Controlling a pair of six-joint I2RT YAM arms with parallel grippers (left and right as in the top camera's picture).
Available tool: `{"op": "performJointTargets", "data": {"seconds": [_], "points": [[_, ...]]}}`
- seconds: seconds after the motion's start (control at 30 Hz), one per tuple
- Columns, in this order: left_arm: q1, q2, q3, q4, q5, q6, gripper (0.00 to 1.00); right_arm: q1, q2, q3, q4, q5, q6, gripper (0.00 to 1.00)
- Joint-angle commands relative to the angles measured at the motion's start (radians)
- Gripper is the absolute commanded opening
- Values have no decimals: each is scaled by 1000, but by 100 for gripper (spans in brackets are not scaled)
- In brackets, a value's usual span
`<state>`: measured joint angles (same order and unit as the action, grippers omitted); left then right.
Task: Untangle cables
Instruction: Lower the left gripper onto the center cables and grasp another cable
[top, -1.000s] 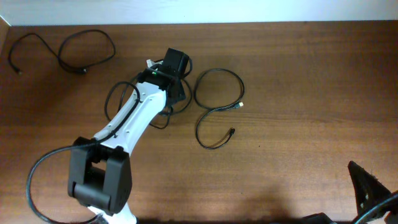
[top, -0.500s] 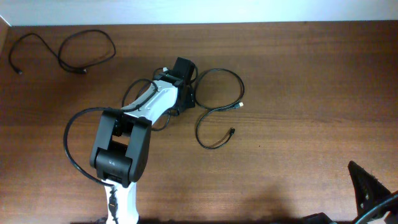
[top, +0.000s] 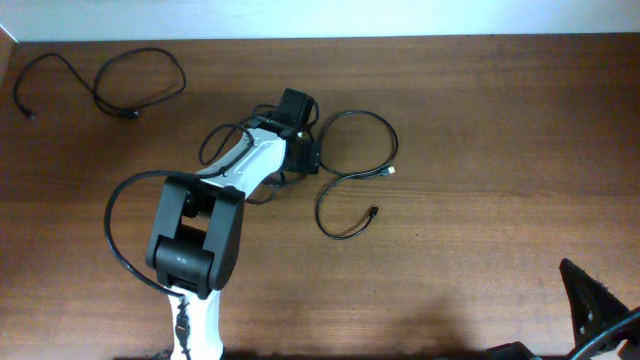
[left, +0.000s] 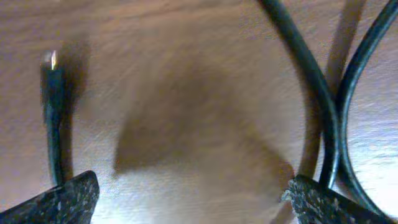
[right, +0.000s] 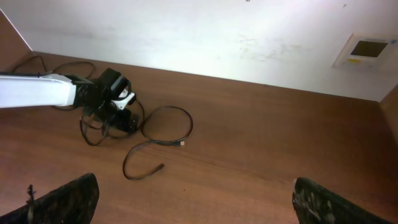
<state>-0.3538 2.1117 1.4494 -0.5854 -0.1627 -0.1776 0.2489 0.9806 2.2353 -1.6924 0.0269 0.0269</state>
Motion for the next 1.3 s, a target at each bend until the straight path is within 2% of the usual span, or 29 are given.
{"op": "performJointTargets", "data": {"seconds": [0.0, 0.13, 0.23, 0.3, 0.33, 0.37, 0.4, 0.43, 0.5, 0.7, 0.77, 0.8, 0.87, 0.93, 1.0, 1.07, 1.27], "points": [[-3, 109, -9, 11, 106, 121, 100, -7, -5, 0, -6, 12, 7, 98], [-3, 161, -9, 17, 107, 346, 100, -7, -5, 0, -6, 12, 7, 98], [-3, 177, -9, 21, 108, 378, 99, -7, -5, 0, -6, 12, 7, 98], [-3, 179, -9, 24, 108, 379, 95, -7, -5, 0, -6, 12, 7, 99], [-3, 179, -9, 18, 108, 401, 95, -7, -5, 0, -6, 12, 7, 98], [-3, 179, -9, -11, 105, 476, 95, -7, -5, 0, -6, 12, 7, 99], [-3, 179, -8, -19, 82, 510, 89, -7, -5, 0, -6, 12, 7, 99], [-1, 178, 3, -31, 37, 508, 89, -7, -5, 0, -6, 12, 7, 99], [5, 167, 54, -89, 7, 508, 100, -7, -5, 0, -6, 12, 7, 99], [9, 127, 284, -340, 9, 507, 99, -7, -5, 0, -6, 12, 7, 99], [13, 123, 366, -418, 9, 434, 99, -7, -5, 0, -6, 12, 7, 99], [15, 118, 417, -455, 23, 375, 99, -7, -5, 0, -6, 12, 7, 98], [18, 96, 504, -526, 182, 375, 99, -7, -5, 0, -6, 12, 7, 98], [18, 78, 552, -565, 272, 407, 99, -7, -5, 0, -6, 12, 7, 99], [18, 81, 540, -618, 274, 486, 99, -7, -5, 0, -6, 12, 7, 99], [16, 82, 492, -628, 302, 486, 99, -7, -5, 0, -6, 12, 7, 99], [14, 82, 158, -362, 324, 486, 99, -7, -5, 0, -6, 12, 7, 98]]}}
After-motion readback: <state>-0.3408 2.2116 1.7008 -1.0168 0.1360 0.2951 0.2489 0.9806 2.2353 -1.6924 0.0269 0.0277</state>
